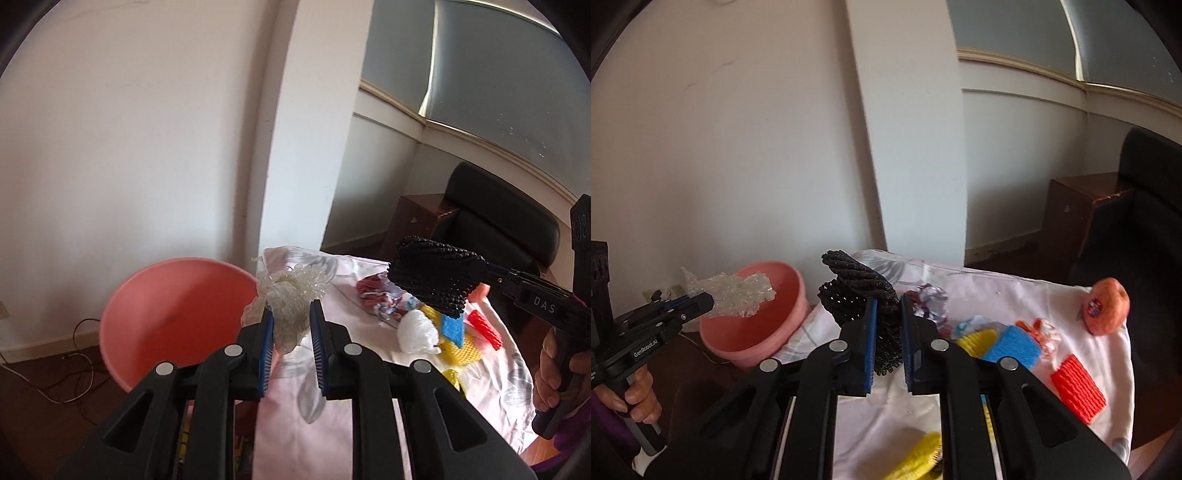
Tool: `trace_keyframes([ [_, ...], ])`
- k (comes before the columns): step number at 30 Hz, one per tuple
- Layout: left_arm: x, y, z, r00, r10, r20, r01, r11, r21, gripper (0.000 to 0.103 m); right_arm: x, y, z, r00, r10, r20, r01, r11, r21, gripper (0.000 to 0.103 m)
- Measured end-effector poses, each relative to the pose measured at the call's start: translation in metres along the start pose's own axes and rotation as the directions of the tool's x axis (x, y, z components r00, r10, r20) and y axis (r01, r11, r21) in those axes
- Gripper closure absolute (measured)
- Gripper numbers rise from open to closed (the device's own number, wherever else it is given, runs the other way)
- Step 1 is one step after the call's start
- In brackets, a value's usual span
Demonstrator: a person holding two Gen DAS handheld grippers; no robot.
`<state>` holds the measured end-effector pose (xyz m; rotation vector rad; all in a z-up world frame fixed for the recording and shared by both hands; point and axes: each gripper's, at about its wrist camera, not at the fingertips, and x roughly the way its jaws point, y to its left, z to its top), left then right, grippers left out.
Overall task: Collect trash
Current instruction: 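Carry both items over the pink basin and open both tools to drop them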
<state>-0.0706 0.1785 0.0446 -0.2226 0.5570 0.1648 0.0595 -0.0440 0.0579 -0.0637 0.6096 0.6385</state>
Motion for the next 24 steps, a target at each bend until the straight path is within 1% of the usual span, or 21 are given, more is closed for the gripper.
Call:
trace_keyframes([
  [3, 0.002, 0.023, -0.004, 0.998, 0.067, -0.017, -0.067, 0.997, -0.038, 0.085, 0.024, 0.034, 0.01, 0.998, 0.057, -0.026, -0.059, 0.997, -0.059, 0.09],
  [6, 0.007, 0.041, -0.009, 0.991, 0.128, -0.047, -0.131, 0.989, -0.065, 0.085, 0.049, 0.067, 0.017, 0.991, 0.116, -0.066, -0.122, 0.988, -0.095, 0.09],
  [10, 0.016, 0.061, -0.019, 0.976, 0.198, -0.093, -0.205, 0.976, -0.068, 0.085, 0.082, 0.103, 0.021, 0.982, 0.14, -0.126, -0.158, 0.977, -0.145, 0.09],
  [13, 0.021, 0.072, -0.025, 0.967, 0.217, -0.132, -0.229, 0.97, -0.078, 0.085, 0.109, 0.123, 0.019, 0.972, 0.139, -0.188, -0.17, 0.972, -0.16, 0.09],
  [16, 0.025, 0.079, -0.031, 0.962, 0.227, -0.151, -0.241, 0.967, -0.078, 0.085, 0.127, 0.139, 0.015, 0.961, 0.14, -0.239, -0.181, 0.971, -0.159, 0.09],
  [20, 0.026, 0.082, -0.035, 0.962, 0.221, -0.161, -0.237, 0.968, -0.083, 0.082, 0.144, 0.146, 0.01, 0.955, 0.127, -0.267, -0.177, 0.969, -0.173, 0.09],
  [23, 0.026, 0.081, -0.037, 0.961, 0.228, -0.154, -0.242, 0.967, -0.08, 0.076, 0.149, 0.15, 0.007, 0.949, 0.138, -0.283, -0.19, 0.967, -0.167, 0.09],
  [24, 0.027, 0.079, -0.036, 0.961, 0.231, -0.152, -0.245, 0.966, -0.082, 0.069, 0.15, 0.152, 0.006, 0.947, 0.139, -0.288, -0.193, 0.967, -0.166, 0.09],
])
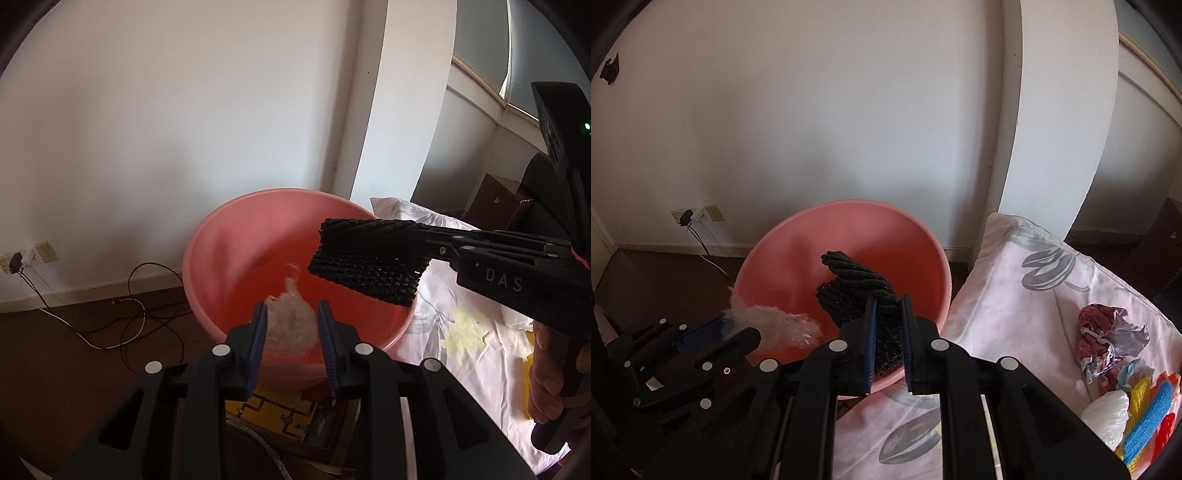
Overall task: Collect trash
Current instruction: 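Carry both items over the pink basin and open both tools to drop them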
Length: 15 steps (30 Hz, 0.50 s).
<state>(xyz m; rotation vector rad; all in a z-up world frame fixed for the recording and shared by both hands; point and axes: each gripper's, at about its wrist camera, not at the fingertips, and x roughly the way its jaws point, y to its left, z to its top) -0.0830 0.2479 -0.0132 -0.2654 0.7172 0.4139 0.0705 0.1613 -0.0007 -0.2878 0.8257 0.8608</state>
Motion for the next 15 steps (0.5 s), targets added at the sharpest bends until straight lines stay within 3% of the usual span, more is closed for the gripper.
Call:
trace_keyframes([
  [2, -0.002, 0.003, 0.0, 1.0, 0.003, 0.012, -0.003, 1.0, -0.009, 0.064, 0.004, 0.0, 0.0, 1.0, 0.012, -0.015, -0.012, 1.0, 0.007, 0.089],
  [7, -0.007, 0.004, 0.002, 1.0, -0.005, 0.028, 0.006, 1.0, -0.018, 0.062, 0.006, -0.006, -0.001, 0.999, 0.05, -0.019, -0.049, 0.998, 0.044, 0.073],
  [15, -0.016, -0.004, 0.004, 0.998, -0.047, 0.052, 0.048, 0.999, -0.006, 0.056, -0.008, -0.01, -0.001, 0.999, 0.039, 0.027, -0.04, 0.998, 0.043, 0.071],
])
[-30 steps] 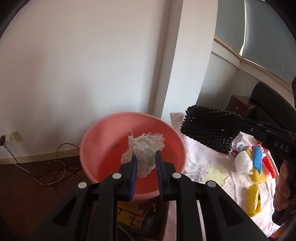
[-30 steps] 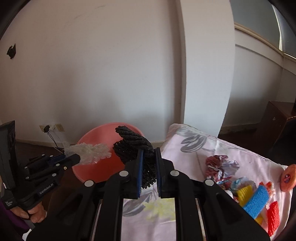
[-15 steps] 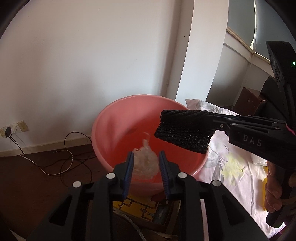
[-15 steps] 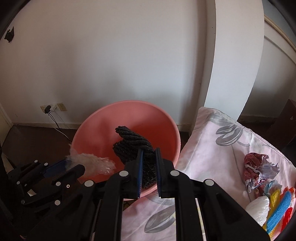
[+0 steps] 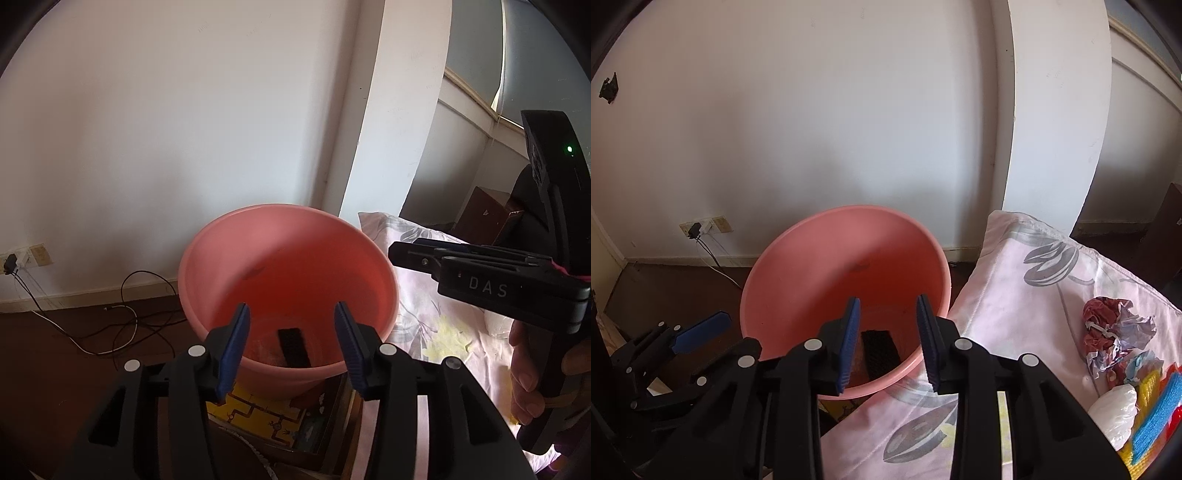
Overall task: Collect trash
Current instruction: 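Carry both items over the pink basin and open both tools to drop them, then grasp the yellow snack wrapper with the left tool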
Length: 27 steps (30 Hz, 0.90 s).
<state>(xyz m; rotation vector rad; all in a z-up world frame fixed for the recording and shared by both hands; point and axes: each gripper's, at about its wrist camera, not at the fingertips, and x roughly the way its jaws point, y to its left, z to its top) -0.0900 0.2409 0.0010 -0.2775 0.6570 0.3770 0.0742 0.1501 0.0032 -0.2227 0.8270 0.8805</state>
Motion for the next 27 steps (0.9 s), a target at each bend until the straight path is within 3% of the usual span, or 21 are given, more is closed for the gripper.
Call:
trace_keyframes([
  [9, -0.012, -0.029, 0.003, 0.995, -0.095, 0.032, 0.094, 0.995, 0.032, 0.056, -0.028, -0.009, -0.011, 0.997, -0.038, 0.066, 0.039, 0.999, -0.011, 0.071],
  [17, -0.014, -0.072, 0.0, 0.98, -0.199, 0.017, 0.197, 0.975, 0.101, 0.056, -0.063, -0.041, -0.034, 0.991, -0.089, 0.1, 0.081, 0.993, 0.081, 0.071],
  [27, -0.011, -0.129, -0.013, 0.934, -0.35, -0.073, 0.358, 0.912, 0.2, 0.056, -0.109, -0.11, -0.091, 0.971, -0.226, 0.075, 0.206, 0.956, 0.209, 0.071],
])
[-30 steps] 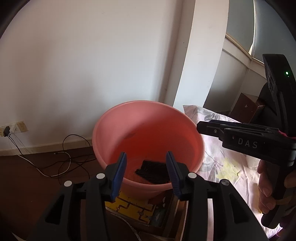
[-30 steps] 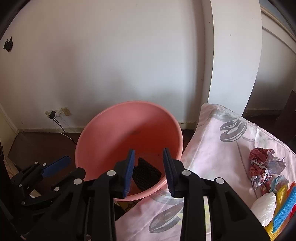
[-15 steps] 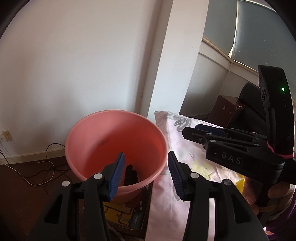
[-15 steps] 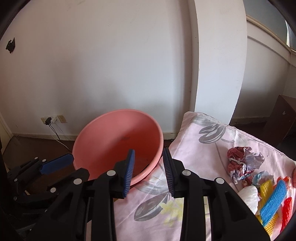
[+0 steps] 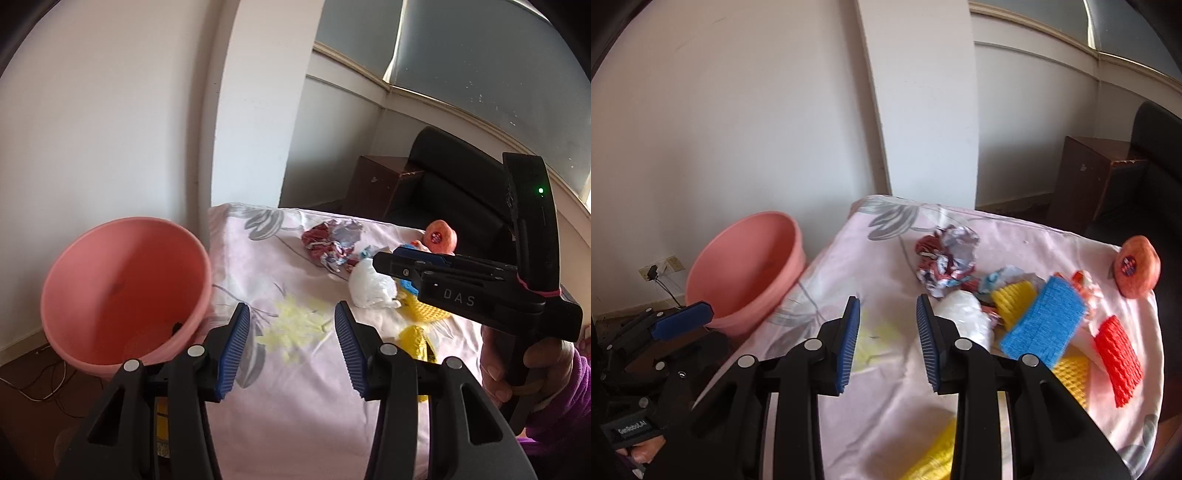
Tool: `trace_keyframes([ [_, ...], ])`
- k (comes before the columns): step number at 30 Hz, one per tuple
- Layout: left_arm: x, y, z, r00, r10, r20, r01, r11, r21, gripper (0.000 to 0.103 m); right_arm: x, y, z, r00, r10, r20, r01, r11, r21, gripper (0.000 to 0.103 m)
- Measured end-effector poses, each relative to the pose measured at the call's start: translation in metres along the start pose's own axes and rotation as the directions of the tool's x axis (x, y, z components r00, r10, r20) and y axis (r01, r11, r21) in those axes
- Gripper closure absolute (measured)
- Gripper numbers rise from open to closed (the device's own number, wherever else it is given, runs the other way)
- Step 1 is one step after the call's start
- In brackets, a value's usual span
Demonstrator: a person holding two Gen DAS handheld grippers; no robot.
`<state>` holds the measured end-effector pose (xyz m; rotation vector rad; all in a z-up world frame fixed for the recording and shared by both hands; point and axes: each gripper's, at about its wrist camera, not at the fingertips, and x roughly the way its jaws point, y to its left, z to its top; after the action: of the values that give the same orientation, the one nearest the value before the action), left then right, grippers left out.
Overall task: Collect trash
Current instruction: 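Grasp the yellow snack wrapper with the left tool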
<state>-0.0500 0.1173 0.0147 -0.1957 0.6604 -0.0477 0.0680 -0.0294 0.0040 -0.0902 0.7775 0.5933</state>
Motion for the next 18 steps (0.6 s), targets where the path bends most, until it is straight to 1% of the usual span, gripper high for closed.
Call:
trace_keyframes([
  [6, 0.02, -0.037, -0.005, 0.994, -0.088, -0.07, 0.094, 0.992, 0.086, 0.056, -0.022, -0.053, -0.026, 0.997, -0.073, 0.0, 0.072, 0.994, 0.081, 0.071],
  [10, 0.034, -0.062, -0.012, 0.982, -0.141, -0.124, 0.158, 0.976, 0.147, 0.056, -0.036, -0.079, -0.044, 0.992, -0.128, -0.008, 0.128, 0.987, 0.098, 0.071],
  [13, 0.046, -0.077, -0.018, 0.961, -0.199, -0.19, 0.231, 0.959, 0.164, 0.056, -0.044, -0.093, -0.052, 0.988, -0.155, -0.012, 0.155, 0.982, 0.108, 0.071],
  [18, 0.079, -0.104, -0.028, 0.927, -0.221, -0.302, 0.285, 0.94, 0.187, 0.056, -0.056, -0.115, -0.065, 0.983, -0.185, -0.013, 0.185, 0.973, 0.136, 0.071],
])
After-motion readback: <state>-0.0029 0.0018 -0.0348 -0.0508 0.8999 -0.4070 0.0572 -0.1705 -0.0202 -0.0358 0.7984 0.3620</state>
